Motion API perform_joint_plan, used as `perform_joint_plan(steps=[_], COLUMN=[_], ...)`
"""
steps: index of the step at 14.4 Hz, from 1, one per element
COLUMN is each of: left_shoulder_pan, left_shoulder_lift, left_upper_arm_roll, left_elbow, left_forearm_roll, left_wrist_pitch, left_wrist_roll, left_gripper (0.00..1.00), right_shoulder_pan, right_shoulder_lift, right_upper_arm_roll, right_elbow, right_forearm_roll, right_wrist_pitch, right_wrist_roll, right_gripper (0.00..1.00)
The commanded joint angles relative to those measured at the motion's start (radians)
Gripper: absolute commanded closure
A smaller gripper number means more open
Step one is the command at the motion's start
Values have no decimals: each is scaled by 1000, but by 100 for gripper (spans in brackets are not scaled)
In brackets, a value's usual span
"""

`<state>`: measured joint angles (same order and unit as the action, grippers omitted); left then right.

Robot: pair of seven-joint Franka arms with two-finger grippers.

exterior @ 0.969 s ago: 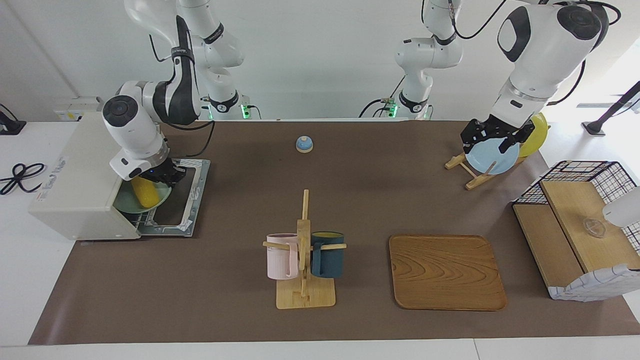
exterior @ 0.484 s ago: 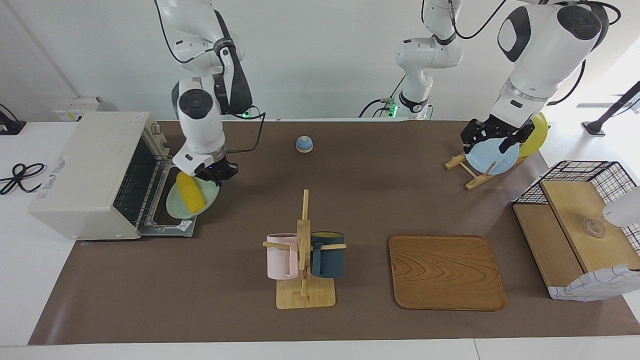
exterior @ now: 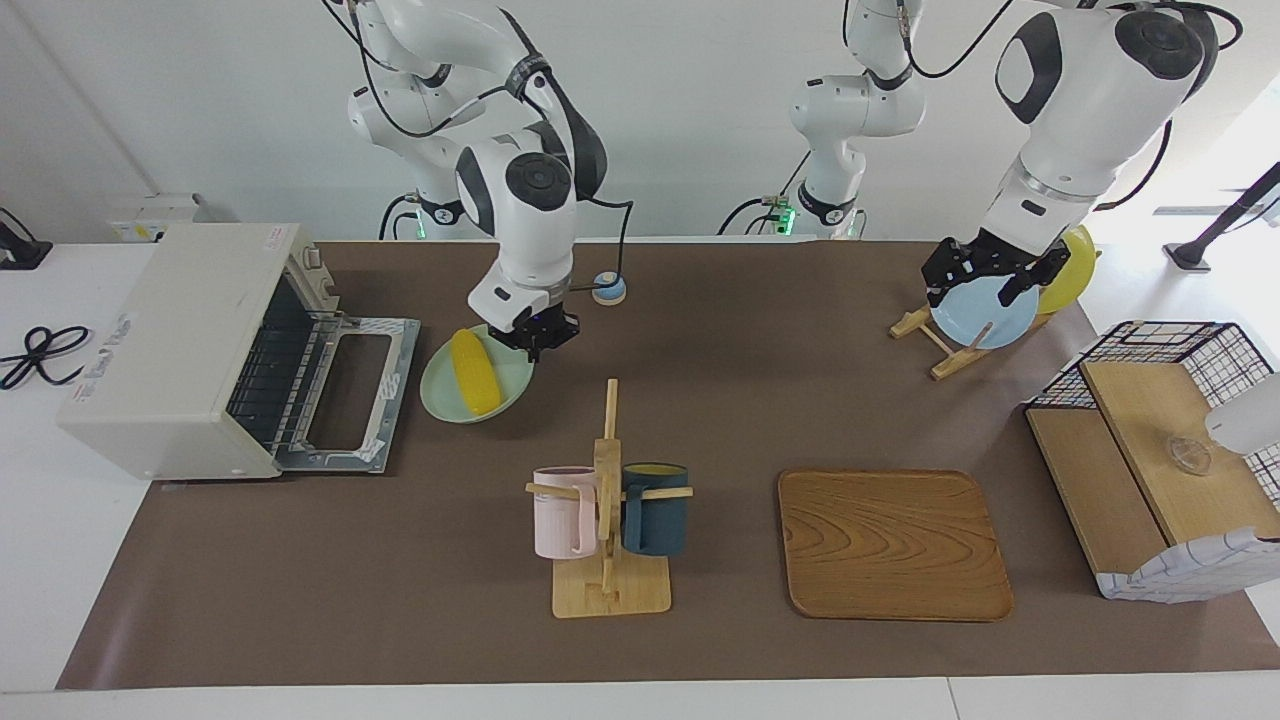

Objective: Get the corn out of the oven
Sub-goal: 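Grasp the green plate with corn and pull it out with the right gripper, then set the green plate on the table center and withdraw the right gripper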

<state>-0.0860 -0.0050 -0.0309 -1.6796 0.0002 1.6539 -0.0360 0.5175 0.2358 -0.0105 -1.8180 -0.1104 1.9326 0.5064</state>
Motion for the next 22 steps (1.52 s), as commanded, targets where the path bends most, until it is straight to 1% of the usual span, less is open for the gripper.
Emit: perform_joint_plan(steps=[1, 3, 6, 9, 11, 15, 16, 17, 19, 20, 22], left_shoulder_pan=[8, 8, 8, 8, 8, 9, 12, 12, 12, 12, 12], left_shoulder_lift=[-21, -21, -21, -21, -21, -21, -21, -21, -21, -23, -23], left_upper_arm_roll=[2, 2, 2, 2, 2, 3, 3, 3, 5, 5, 5], left_elbow=[-18, -18, -17, -18, -18, -18, -18, -20, -22, -22, -22], left_forearm_roll=[-12, -12, -12, -12, -12, -12, -12, -12, -12, -12, -12], left_wrist_pitch=[6, 6, 4, 1, 3, 9, 9, 9, 7, 9, 10], left_wrist_roll=[5, 5, 5, 5, 5, 4, 5, 4, 4, 5, 8], left_gripper=[0, 0, 0, 0, 0, 0, 0, 0, 0, 0, 0], right_shoulder_pan=[87, 98, 151, 154, 147, 148, 148, 141, 98, 63, -6], right_shoulder_lift=[259, 273, 273, 255, 254, 254, 252, 243, 189, 145, 56], right_upper_arm_roll=[10, 23, 30, 35, 35, 33, 32, 32, 29, 30, 29], right_elbow=[303, 309, 286, 194, 187, 197, 203, 216, 224, 221, 220], right_forearm_roll=[15, 67, 72, 135, 153, 163, 159, 149, 147, 147, 147], right_wrist_pitch=[-95, -60, -32, 72, 77, 97, 100, 104, 95, 73, -57], right_wrist_roll=[160, 172, 214, 250, 253, 268, 261, 251, 225, 196, 131], right_gripper=[100, 100, 100, 100, 100, 73, 59, 48, 47, 49, 57])
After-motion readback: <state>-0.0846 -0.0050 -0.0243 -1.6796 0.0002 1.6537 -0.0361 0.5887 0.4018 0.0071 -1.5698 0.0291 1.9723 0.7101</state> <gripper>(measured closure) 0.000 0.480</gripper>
